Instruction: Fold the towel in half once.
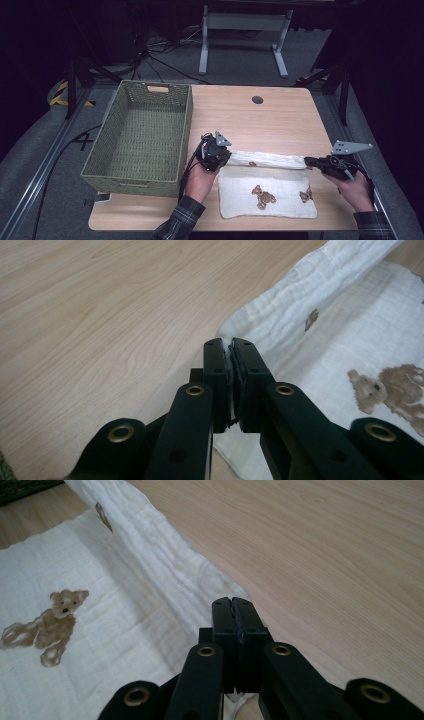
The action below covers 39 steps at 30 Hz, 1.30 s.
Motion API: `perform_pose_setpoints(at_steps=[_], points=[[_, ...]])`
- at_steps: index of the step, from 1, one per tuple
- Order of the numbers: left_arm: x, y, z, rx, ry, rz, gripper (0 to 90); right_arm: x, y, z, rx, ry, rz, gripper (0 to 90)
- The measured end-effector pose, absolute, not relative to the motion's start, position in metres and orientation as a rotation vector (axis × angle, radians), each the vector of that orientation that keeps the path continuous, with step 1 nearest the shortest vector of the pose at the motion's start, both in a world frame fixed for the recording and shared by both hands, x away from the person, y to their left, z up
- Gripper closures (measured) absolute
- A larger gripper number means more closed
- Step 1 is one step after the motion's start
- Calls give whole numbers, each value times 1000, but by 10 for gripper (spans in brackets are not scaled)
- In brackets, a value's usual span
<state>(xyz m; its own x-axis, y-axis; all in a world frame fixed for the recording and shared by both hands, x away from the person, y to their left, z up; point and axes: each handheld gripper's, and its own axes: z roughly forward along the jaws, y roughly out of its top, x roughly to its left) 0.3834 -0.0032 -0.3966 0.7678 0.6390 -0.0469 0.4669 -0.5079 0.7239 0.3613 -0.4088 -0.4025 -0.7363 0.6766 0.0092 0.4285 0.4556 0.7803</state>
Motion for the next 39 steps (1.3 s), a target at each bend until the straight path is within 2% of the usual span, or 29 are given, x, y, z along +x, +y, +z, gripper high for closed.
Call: perform_pose_setpoints(at_steps=[7,17,22,29,39], points=[[367,2,-402,2229,806,260,859,341,-407,-410,945,2453,1163,900],[348,1,-428,2287,794,127,860,323,-401,-434,961,2561,1081,900],[349,-5,-442,2369,788,73,860,323,-397,-445,962,2610,1006,900],[357,-10,-449,2395,801,129,861,332,-395,-448,947,2599,966,900],[389,-14,-448,2361,860,223,861,368,-393,-447,962,2548,953,900]])
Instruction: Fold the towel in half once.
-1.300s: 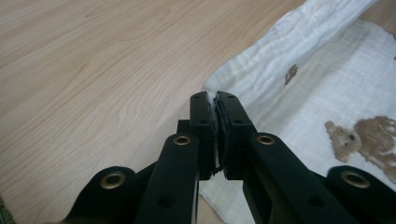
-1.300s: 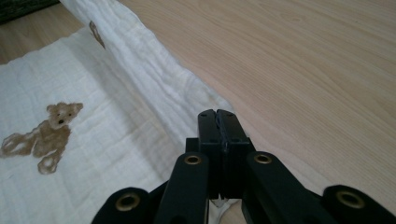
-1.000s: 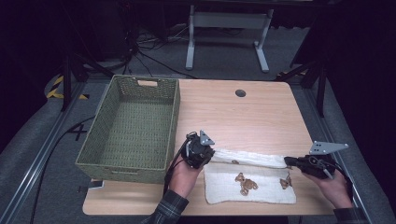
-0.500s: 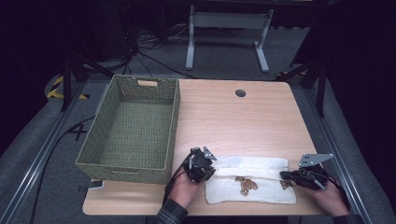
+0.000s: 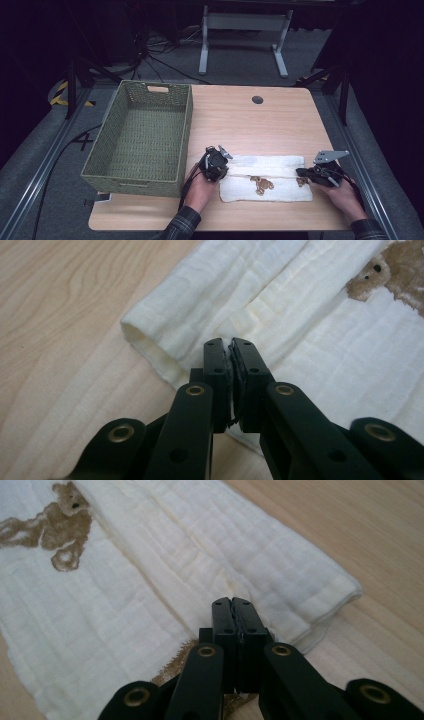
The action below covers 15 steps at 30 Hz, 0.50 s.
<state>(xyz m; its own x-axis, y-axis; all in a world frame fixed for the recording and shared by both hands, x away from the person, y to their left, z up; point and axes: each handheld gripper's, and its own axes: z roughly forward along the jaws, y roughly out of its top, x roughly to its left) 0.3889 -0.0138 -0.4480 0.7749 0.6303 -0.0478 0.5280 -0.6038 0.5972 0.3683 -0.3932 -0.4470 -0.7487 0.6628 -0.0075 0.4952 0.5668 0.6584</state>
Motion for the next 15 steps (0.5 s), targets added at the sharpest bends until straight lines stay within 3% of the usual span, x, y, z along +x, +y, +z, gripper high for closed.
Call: perform_pose_setpoints(at_steps=[15], points=[[351,-2,-424,2321,774,193,860,331,-405,-426,937,2485,1046,900]])
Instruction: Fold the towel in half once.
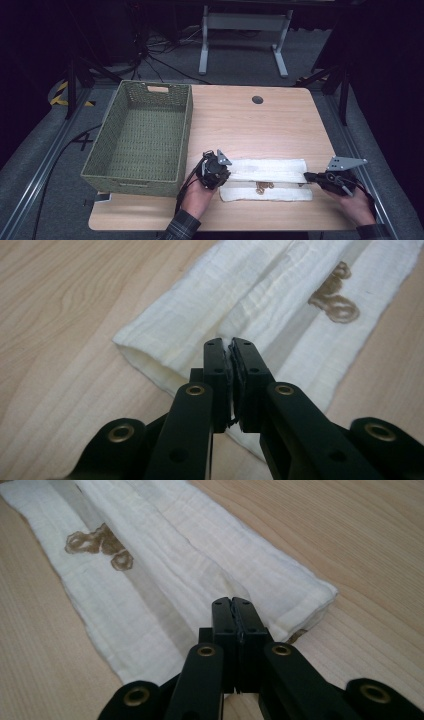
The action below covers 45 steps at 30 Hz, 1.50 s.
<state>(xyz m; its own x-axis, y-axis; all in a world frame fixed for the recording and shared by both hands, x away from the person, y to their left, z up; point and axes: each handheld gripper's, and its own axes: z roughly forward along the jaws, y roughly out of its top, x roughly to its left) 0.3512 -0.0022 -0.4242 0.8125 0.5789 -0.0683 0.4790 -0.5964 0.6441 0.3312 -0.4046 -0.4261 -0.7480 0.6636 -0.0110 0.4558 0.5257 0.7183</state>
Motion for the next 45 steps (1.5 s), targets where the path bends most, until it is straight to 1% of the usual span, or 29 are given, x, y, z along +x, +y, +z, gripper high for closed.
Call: perform_pose_setpoints(at_steps=[4,8,11,12,14,15,17,20,21,24,25,26,28,31,34,45], points=[[343,-3,-431,2341,780,156,860,323,-404,-430,935,2516,1040,900],[341,-3,-434,2350,786,142,860,319,-403,-433,938,2536,1030,900],[341,-3,-439,2378,776,104,855,318,-402,-438,946,2568,1017,897],[341,-2,-439,2387,764,80,841,317,-402,-440,956,2589,1008,889],[340,-2,-438,2370,766,81,779,316,-403,-440,955,2580,1021,823],[341,-1,-435,2362,757,83,750,316,-405,-438,960,2564,1043,811],[341,1,-430,2328,750,110,713,316,-409,-433,966,2528,1081,801],[348,1,-423,2313,745,128,710,322,-412,-427,966,2496,1099,812],[348,1,-423,2313,745,128,721,327,-412,-426,964,2496,1095,835],[362,-2,-424,2321,739,136,809,338,-410,-428,966,2503,1091,886],[362,-2,-424,2321,739,136,838,338,-410,-428,966,2503,1091,886],[368,-4,-426,2333,742,122,838,343,-409,-430,963,2518,1086,894],[376,-6,-430,2354,739,92,884,353,-407,-435,964,2539,1071,896],[384,-11,-439,2373,739,49,894,362,-403,-441,972,2576,1046,897],[382,-13,-443,2373,721,25,894,363,-402,-445,968,2602,1035,898],[360,-6,-442,2360,707,-15,888,340,-407,-443,961,2619,1071,898]])
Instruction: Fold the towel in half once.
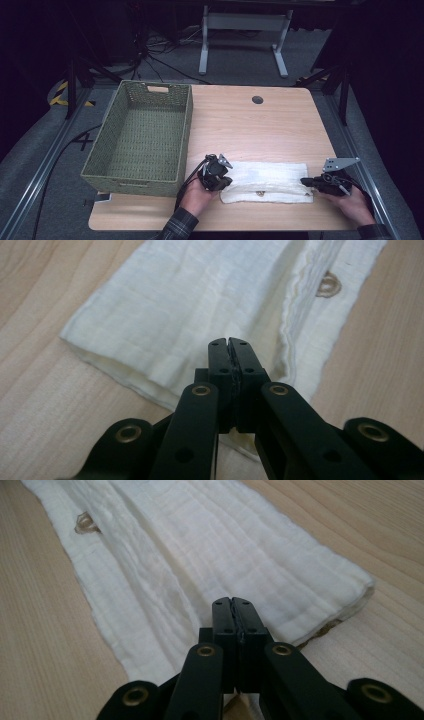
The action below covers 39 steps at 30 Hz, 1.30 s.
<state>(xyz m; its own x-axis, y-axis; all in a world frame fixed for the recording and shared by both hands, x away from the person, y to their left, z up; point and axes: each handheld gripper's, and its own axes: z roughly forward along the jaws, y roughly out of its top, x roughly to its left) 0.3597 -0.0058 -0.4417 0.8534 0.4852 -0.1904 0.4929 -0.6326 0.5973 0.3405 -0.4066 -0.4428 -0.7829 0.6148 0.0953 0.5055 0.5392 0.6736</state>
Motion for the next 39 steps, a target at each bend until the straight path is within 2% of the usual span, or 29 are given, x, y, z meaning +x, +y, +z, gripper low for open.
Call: perform_pose_setpoints(at_steps=[7,19,28,39], points=[[344,-2,-442,2375,688,-16,888,325,-409,-441,957,2615,1093,898],[343,3,-450,2414,710,2,878,292,-414,-449,969,2647,1059,898],[351,2,-442,2396,727,48,836,304,-414,-441,966,2591,1096,889],[371,-3,-435,2356,797,111,784,334,-412,-434,985,2535,1104,804]])
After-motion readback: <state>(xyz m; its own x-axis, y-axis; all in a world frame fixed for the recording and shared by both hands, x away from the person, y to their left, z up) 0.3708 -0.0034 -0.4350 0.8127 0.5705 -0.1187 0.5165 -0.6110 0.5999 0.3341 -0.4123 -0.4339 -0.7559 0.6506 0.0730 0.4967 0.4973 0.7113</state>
